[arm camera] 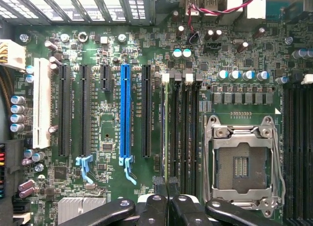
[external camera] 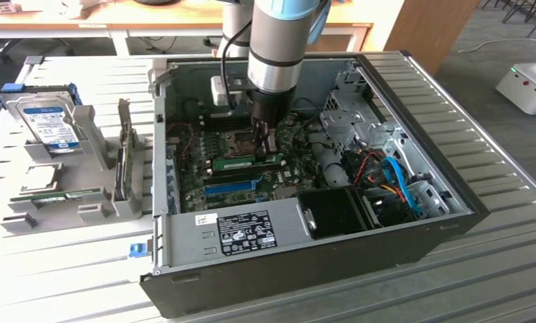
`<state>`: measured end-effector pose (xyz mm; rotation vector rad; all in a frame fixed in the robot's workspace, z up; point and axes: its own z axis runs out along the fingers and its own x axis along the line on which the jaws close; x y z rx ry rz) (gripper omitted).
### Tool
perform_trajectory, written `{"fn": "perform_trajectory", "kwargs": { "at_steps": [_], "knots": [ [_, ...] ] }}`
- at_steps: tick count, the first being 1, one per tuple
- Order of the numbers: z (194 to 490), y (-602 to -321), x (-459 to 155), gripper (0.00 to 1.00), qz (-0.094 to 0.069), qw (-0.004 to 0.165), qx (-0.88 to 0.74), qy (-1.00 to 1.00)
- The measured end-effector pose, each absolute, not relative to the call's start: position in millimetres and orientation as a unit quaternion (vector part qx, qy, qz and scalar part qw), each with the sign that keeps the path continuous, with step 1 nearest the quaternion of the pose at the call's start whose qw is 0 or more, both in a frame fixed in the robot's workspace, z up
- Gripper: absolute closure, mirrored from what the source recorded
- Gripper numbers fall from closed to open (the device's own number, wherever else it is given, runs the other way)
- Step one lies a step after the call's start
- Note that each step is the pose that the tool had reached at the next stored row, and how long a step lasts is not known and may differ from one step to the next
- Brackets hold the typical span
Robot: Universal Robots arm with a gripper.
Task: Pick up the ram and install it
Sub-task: 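Insert the ram into the slot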
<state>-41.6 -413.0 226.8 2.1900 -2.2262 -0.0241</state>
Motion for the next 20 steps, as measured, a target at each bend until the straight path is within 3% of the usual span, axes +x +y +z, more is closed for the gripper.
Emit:
{"fn": "perform_trajectory", "kwargs": {
  "at_steps": [20],
  "knots": [
    [223.2,-413.0,-41.6,0.87,-0.008,0.009,0.701,-0.713]
  ]
}}
